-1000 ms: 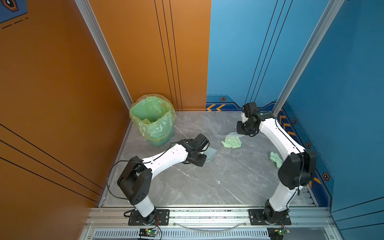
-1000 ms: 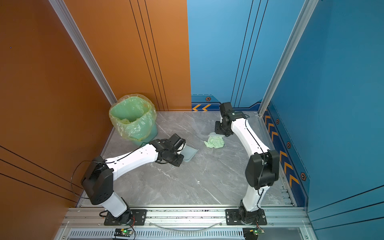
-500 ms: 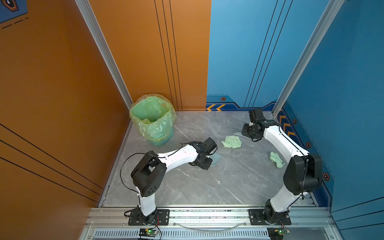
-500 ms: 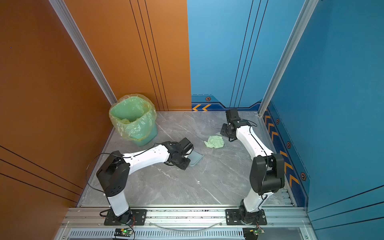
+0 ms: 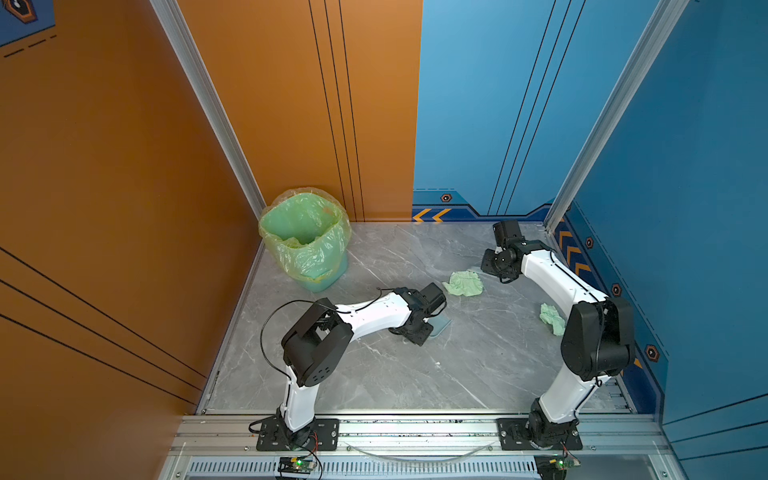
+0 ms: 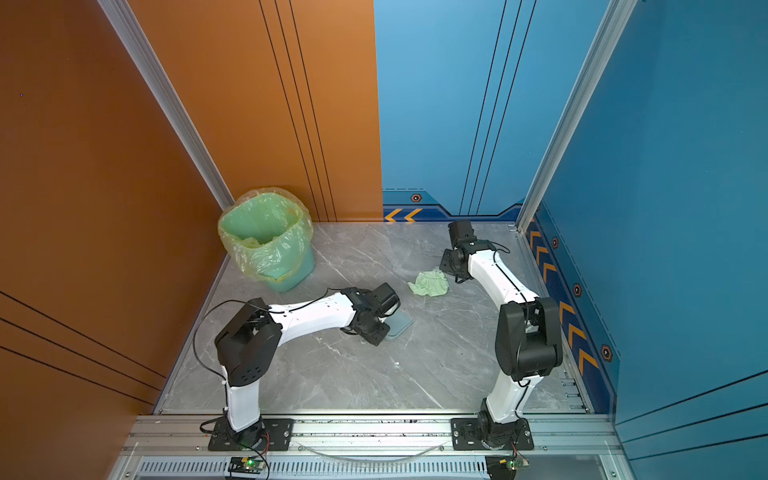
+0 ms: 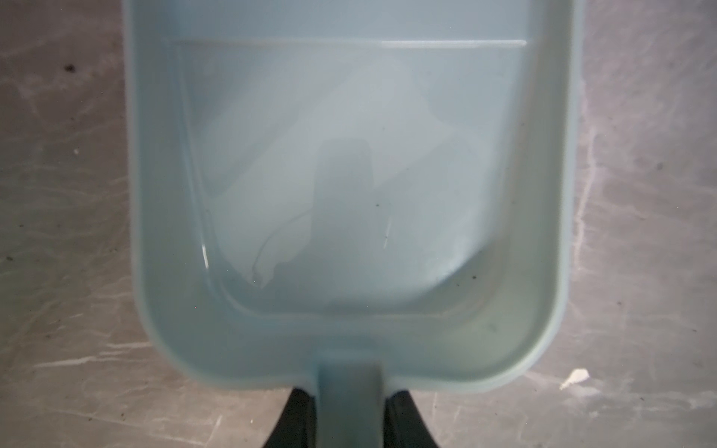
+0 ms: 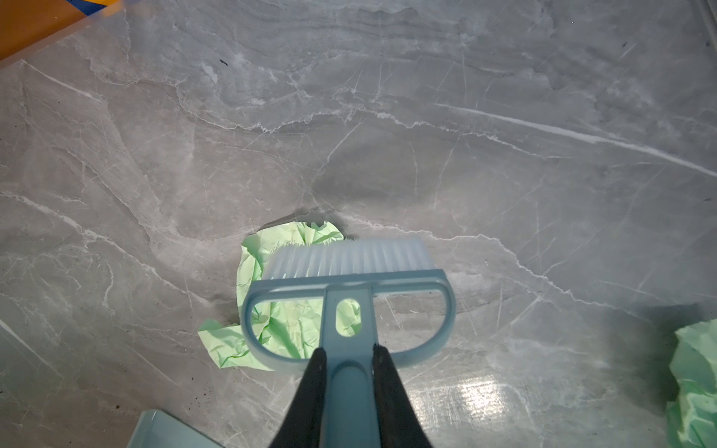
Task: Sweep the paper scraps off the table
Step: 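Sweep the light green scrap into the dustpan with the right gripper's brush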
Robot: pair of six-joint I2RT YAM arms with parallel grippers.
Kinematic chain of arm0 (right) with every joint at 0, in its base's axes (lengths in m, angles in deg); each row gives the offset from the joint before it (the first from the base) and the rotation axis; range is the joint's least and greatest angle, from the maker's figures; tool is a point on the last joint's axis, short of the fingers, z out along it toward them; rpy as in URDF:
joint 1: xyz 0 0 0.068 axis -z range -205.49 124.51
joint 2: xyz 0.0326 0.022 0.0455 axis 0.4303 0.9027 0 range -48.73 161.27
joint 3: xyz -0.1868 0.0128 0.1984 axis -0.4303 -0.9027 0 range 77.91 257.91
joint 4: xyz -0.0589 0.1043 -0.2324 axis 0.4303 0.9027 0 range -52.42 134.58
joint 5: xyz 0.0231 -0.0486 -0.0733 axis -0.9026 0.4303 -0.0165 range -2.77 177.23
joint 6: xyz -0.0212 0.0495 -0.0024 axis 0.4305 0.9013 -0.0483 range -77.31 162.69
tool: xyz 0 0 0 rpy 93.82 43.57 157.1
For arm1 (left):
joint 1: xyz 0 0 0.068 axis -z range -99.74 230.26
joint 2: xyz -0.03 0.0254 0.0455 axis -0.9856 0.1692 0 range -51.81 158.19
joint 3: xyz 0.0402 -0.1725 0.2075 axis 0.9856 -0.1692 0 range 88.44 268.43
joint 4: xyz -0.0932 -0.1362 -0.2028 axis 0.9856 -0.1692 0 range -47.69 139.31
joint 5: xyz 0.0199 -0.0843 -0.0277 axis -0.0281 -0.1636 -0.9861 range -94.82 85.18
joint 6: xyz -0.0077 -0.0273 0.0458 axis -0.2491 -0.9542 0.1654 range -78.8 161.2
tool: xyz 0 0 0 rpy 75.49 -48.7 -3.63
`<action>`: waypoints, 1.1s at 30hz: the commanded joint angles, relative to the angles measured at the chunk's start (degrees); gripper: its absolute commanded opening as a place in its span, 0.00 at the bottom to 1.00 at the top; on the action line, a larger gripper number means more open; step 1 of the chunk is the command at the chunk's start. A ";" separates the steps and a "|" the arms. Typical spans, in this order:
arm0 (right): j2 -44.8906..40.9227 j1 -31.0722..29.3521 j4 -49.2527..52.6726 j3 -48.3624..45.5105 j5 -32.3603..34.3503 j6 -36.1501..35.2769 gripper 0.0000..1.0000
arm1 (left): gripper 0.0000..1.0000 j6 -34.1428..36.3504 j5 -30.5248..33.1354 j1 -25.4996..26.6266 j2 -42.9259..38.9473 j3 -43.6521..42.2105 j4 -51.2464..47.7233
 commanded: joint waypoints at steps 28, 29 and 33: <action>-7.01 -18.50 5.84 -12.90 -6.02 -13.03 0.00 | 0.00 0.38 0.53 0.27 5.19 2.73 -2.17; -8.03 -18.97 5.85 -13.61 -6.45 -13.24 0.00 | 0.00 0.38 0.48 0.28 5.21 2.73 -2.17; -13.12 -19.14 6.10 -15.56 -9.21 -13.33 0.00 | 0.00 0.28 0.47 0.30 5.22 2.55 -2.17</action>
